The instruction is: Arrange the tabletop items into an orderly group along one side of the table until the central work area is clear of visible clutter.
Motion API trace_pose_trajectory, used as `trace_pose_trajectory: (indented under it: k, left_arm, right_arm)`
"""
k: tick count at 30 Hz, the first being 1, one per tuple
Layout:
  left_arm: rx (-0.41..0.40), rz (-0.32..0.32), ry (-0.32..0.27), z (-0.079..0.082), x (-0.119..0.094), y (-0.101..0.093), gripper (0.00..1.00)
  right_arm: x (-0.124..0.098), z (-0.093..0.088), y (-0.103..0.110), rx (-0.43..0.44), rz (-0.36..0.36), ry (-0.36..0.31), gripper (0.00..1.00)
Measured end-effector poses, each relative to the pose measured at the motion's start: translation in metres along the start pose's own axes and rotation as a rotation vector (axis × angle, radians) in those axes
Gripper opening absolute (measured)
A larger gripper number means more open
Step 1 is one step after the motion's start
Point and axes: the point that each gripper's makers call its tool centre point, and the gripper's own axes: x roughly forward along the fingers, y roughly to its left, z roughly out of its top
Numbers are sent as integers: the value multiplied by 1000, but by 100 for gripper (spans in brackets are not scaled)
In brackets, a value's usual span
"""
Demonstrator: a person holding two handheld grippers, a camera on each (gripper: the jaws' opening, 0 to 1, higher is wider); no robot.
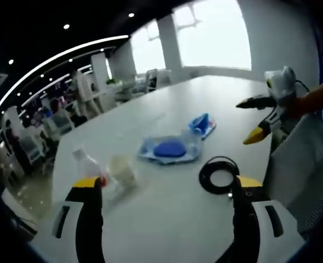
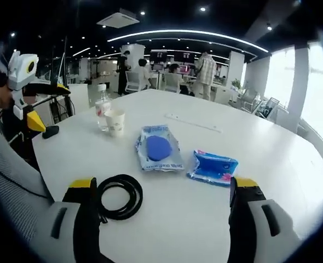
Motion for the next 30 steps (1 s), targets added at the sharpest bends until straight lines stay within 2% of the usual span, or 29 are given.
trace_pose_trajectory:
  k: [3,7,30]
  left_arm:
    - [2,-4,0,2,1,1,96]
    - [49,-29,12,20,12,9,96]
    - [146,-75,25,73,43,48,88]
  right_arm:
    - [0,0,0,3,-1,-1,100]
    - [-3,2,-6,89,-30,-11,100]
    - [3,8,-5,161,-46,-25,98]
